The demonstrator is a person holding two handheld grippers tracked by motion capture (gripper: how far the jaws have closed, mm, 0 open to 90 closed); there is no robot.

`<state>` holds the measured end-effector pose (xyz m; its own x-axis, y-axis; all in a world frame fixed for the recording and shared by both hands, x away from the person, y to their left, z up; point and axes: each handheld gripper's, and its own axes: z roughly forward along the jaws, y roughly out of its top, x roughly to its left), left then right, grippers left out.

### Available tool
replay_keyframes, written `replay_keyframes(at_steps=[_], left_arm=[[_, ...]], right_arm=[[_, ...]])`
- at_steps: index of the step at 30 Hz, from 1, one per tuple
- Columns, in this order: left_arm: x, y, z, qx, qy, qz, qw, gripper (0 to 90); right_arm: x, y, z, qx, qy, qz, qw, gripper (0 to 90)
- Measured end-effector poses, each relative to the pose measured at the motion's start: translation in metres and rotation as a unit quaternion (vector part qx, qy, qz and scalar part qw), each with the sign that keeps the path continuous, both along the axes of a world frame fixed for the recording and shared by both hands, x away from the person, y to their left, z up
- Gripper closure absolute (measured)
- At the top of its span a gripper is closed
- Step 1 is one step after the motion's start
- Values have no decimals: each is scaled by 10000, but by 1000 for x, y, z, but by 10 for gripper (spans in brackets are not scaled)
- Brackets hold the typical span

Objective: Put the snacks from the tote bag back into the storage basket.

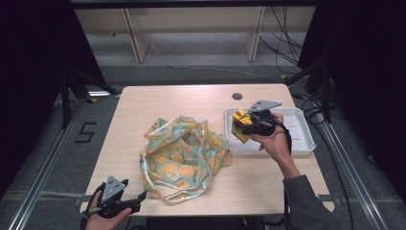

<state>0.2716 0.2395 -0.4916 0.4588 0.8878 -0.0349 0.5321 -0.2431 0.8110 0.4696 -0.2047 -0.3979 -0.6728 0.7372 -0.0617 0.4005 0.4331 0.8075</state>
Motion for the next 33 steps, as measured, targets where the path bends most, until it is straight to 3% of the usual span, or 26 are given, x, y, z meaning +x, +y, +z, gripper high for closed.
replay_keyframes(at_steps=[1, 20, 23, 27, 29, 33], left_arm=[[0, 0, 0, 6, 3, -16, 10000, 210], [0, 0, 0, 14, 8, -42, 10000, 210], [0, 0, 0, 23, 8, -49, 10000, 210], [0, -1, -1, -58, 17, -9, 10000, 210], [0, -1, -1, -57, 14, -8, 10000, 210], [0, 0, 0, 16, 15, -44, 10000, 210]], right_arm=[[1, -1, -2, -7, -95, 14, 10000, 524], [7, -5, -24, -120, 79, 138, 9998, 523], [9, -6, -27, -119, -6, 171, 9998, 523], [8, -5, -31, -86, 79, 129, 9998, 523], [10, -6, -32, -130, -14, 203, 9997, 523], [9, -4, -36, -183, 117, 237, 9995, 523]])
